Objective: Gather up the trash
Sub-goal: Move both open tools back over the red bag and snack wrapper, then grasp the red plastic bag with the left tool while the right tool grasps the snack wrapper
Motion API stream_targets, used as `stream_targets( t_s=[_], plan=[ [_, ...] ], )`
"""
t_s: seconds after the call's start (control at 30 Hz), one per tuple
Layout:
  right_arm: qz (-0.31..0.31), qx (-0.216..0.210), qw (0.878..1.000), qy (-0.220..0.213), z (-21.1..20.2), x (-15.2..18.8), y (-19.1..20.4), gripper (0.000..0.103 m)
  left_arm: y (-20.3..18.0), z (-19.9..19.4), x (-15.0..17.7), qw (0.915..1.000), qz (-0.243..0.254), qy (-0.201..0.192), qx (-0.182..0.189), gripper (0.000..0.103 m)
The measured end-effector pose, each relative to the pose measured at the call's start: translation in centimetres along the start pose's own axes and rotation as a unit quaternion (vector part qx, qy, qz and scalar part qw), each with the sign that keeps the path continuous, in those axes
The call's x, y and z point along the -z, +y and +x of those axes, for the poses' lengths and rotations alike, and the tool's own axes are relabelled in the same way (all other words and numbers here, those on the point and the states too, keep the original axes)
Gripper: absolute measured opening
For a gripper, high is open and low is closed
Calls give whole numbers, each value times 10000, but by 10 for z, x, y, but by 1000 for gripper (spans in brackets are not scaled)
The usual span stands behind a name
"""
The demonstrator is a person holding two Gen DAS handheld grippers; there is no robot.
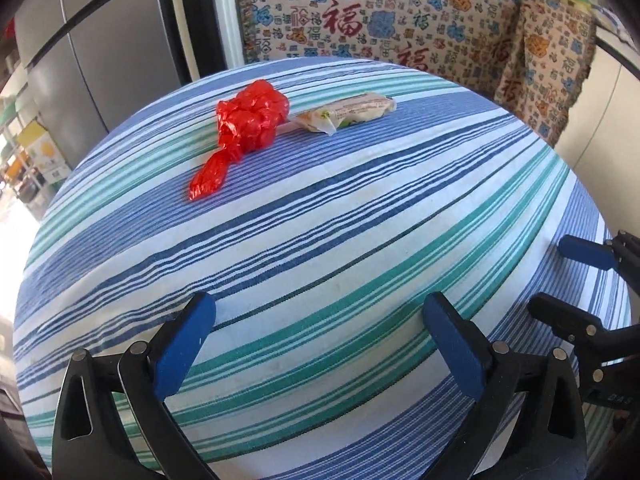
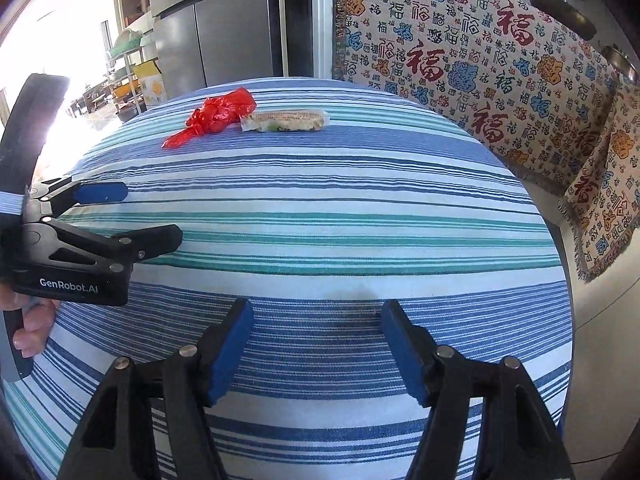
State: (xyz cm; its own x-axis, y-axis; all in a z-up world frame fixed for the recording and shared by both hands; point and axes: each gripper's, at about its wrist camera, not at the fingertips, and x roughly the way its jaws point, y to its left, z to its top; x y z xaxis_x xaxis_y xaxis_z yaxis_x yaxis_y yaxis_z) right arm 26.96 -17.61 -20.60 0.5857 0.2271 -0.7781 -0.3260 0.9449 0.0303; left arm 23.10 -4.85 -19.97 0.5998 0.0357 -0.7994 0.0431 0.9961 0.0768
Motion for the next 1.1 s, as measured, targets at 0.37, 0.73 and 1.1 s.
stream_targets(
  t_s=[0.37,0.73,1.1],
  plan=[
    [43,-10,10000,10,3,-4,0,73,73,25,-80,9984,-451,-242,249,100],
    [149,-117,9998,-15,2,-5,-4,75,63,41,-93,9990,90,-351,255,44],
    [1093,-628,9920,96,24,-58,10,68,110,-37,-8,9960,-610,-607,-235,45]
  ],
)
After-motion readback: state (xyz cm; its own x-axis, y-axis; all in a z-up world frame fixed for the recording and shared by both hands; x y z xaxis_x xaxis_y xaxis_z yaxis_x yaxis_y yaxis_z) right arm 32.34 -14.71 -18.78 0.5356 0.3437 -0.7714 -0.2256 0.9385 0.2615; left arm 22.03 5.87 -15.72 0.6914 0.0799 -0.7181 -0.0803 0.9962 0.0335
